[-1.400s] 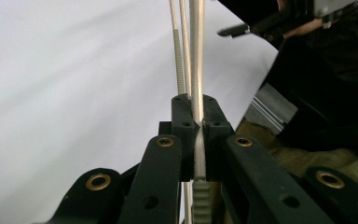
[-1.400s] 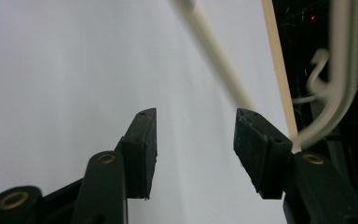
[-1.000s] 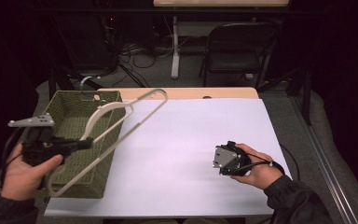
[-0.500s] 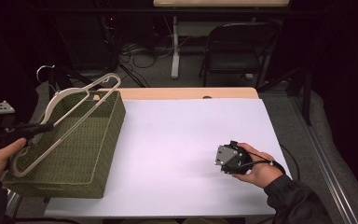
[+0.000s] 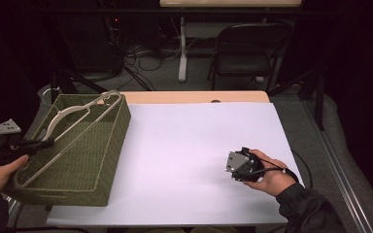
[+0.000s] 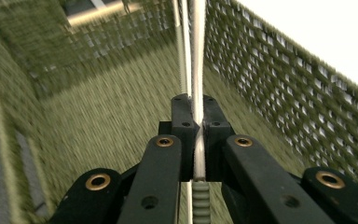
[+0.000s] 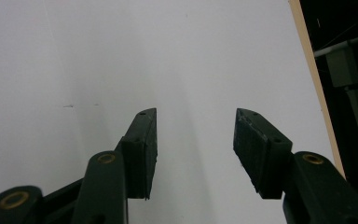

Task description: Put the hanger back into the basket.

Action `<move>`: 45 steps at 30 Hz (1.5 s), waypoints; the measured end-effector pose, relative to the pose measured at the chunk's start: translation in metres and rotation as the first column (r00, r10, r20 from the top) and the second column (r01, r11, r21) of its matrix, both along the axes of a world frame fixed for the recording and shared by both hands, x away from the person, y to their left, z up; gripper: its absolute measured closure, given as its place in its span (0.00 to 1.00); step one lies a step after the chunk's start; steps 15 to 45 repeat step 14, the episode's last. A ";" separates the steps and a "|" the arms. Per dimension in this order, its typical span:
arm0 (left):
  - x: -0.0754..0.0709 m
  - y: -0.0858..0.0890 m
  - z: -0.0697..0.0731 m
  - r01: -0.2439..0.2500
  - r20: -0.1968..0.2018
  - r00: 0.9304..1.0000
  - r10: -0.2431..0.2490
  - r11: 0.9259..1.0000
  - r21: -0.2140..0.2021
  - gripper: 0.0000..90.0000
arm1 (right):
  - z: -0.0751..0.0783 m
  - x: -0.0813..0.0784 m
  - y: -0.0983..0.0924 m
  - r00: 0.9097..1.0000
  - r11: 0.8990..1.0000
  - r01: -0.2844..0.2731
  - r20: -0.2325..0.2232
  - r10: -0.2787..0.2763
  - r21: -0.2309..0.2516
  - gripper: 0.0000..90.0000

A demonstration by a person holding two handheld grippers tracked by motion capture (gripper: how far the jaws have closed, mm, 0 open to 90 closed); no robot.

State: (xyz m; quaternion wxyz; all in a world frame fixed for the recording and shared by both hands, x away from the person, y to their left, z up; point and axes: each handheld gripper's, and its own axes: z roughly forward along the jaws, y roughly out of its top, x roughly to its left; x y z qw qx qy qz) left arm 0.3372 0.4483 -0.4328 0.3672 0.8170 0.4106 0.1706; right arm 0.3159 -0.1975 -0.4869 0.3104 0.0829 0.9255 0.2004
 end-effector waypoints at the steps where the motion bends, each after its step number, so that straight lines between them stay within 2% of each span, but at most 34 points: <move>1: 0.000 0.000 0.000 0.000 0.000 1.000 0.000 1.000 0.000 0.97 | 0.000 0.000 0.000 1.000 1.000 -0.003 0.003 0.003 -0.003 0.56; 2: -0.001 -0.001 -0.009 0.011 -0.013 1.000 -0.011 0.998 0.055 0.97 | 0.001 0.000 0.000 1.000 1.000 0.000 0.005 0.000 -0.006 0.56; 3: -0.001 -0.004 -0.013 0.023 -0.033 0.999 -0.021 0.998 0.058 0.97 | 0.000 0.001 0.000 1.000 1.000 -0.005 0.002 0.005 0.003 0.56; 4: -0.001 -0.004 -0.013 0.023 -0.033 0.999 -0.021 0.998 0.058 0.96 | 0.000 0.001 0.000 1.000 1.000 -0.005 0.002 0.005 0.003 0.56; 5: 0.001 -0.010 -0.018 0.052 -0.097 0.994 -0.050 0.999 0.015 0.87 | 0.000 0.001 0.000 1.000 1.000 0.005 -0.003 -0.005 0.008 0.56; 6: 0.001 -0.010 -0.018 0.052 -0.097 0.994 -0.050 0.999 0.015 0.76 | 0.000 0.001 0.000 1.000 1.000 0.005 -0.003 -0.005 0.008 0.56; 7: 0.000 -0.014 -0.017 0.050 -0.086 0.995 -0.047 0.998 0.034 0.65 | -0.001 0.000 0.001 1.000 1.000 0.007 -0.004 -0.007 0.001 0.55; 8: -0.002 -0.018 -0.015 0.057 -0.063 0.997 -0.053 0.997 0.053 0.65 | -0.001 0.000 0.001 1.000 1.000 0.007 -0.004 -0.007 0.001 0.55; 10: -0.007 -0.023 -0.009 0.049 -0.024 0.999 -0.048 0.998 0.039 0.62 | -0.001 0.000 0.002 1.000 1.000 0.005 -0.006 -0.005 -0.002 0.53; 11: -0.011 -0.025 -0.001 0.044 0.002 0.999 -0.044 0.999 0.012 0.57 | -0.001 0.000 0.002 1.000 1.000 0.005 -0.008 -0.005 -0.003 0.51; 12: -0.011 -0.025 -0.001 0.044 0.002 0.999 -0.044 0.999 0.012 0.55 | -0.001 0.000 0.002 1.000 1.000 0.005 -0.008 -0.005 -0.003 0.51; 13: -0.014 -0.027 0.003 0.042 0.010 0.999 -0.042 0.999 0.013 0.55 | -0.001 -0.001 0.002 1.000 1.000 0.008 -0.010 -0.008 -0.004 0.50; 14: -0.017 -0.030 0.006 0.037 0.026 0.999 -0.038 0.999 0.024 0.54 | -0.001 -0.003 0.001 0.999 0.999 0.036 -0.022 -0.036 0.005 0.50; 45: -0.017 -0.030 0.006 0.037 0.026 0.999 -0.038 0.999 0.024 0.54 | -0.001 -0.003 0.001 0.999 0.999 0.036 -0.022 -0.036 0.005 0.50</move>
